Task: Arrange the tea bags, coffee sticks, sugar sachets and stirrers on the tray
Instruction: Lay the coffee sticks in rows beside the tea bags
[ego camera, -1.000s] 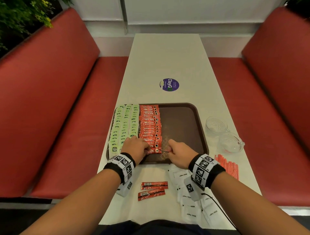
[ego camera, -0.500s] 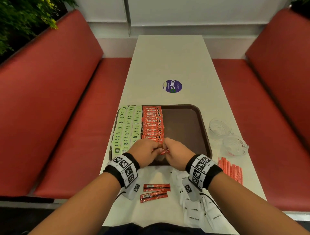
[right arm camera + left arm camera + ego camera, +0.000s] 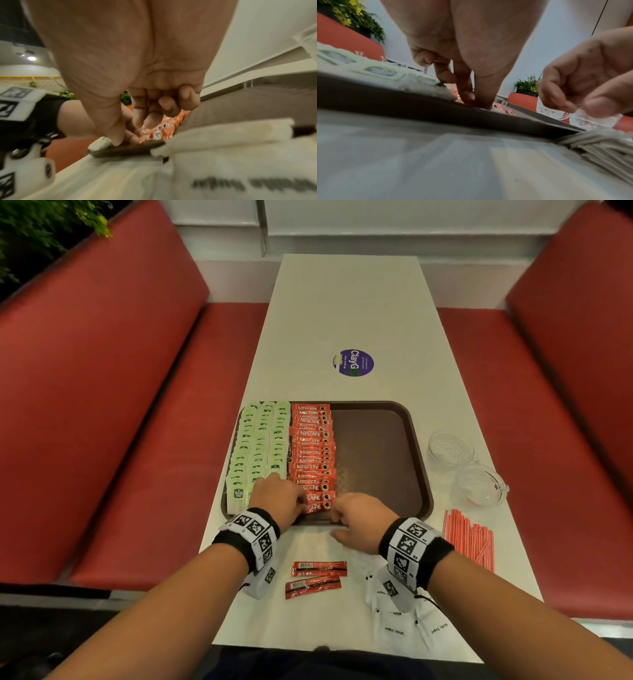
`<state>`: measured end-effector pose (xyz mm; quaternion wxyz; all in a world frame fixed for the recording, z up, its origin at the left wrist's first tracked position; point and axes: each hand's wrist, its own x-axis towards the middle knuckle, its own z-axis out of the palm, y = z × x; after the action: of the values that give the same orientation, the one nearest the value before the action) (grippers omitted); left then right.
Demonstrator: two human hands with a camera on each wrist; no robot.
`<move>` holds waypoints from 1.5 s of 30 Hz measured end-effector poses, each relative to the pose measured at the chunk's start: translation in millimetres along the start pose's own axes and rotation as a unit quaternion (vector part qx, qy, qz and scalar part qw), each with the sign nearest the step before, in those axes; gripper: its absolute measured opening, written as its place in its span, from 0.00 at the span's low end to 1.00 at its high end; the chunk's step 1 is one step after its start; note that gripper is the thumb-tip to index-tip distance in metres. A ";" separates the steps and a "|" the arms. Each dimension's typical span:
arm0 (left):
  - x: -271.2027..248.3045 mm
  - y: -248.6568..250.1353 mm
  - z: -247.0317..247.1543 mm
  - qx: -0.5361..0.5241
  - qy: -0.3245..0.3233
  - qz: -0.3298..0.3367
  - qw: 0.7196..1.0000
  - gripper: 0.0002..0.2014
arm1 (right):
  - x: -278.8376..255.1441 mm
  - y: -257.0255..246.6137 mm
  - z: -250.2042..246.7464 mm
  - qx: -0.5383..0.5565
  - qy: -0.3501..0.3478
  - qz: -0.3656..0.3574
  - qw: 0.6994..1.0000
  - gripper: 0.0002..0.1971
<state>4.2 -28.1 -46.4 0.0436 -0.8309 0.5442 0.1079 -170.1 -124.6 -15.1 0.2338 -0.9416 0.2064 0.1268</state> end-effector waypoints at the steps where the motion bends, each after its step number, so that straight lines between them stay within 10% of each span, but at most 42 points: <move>1: 0.8 0.2 -0.2 0.003 0.008 -0.006 1.000 0.11 | -0.9 -1.8 3.7 -0.006 -0.010 -0.006 1.000 0.10; 15: -24.4 2.8 -11.9 -0.070 0.053 0.006 0.996 0.13 | -8.3 -20.3 30.9 -0.108 -0.094 -0.059 0.988 0.18; 35: -90.9 18.2 12.2 0.001 -0.135 0.143 0.980 0.15 | -16.4 -27.9 13.2 -0.073 -0.052 -0.012 0.996 0.03; 45: -77.6 -1.6 -9.4 -0.089 0.004 0.085 0.992 0.05 | -21.4 -11.0 1.6 0.088 -0.009 0.035 0.995 0.08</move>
<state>-22.9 40.3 -19.8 -0.0418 -0.7825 0.6014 0.1559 -184.2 -107.9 -5.0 0.3132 -0.9084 0.2472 0.1248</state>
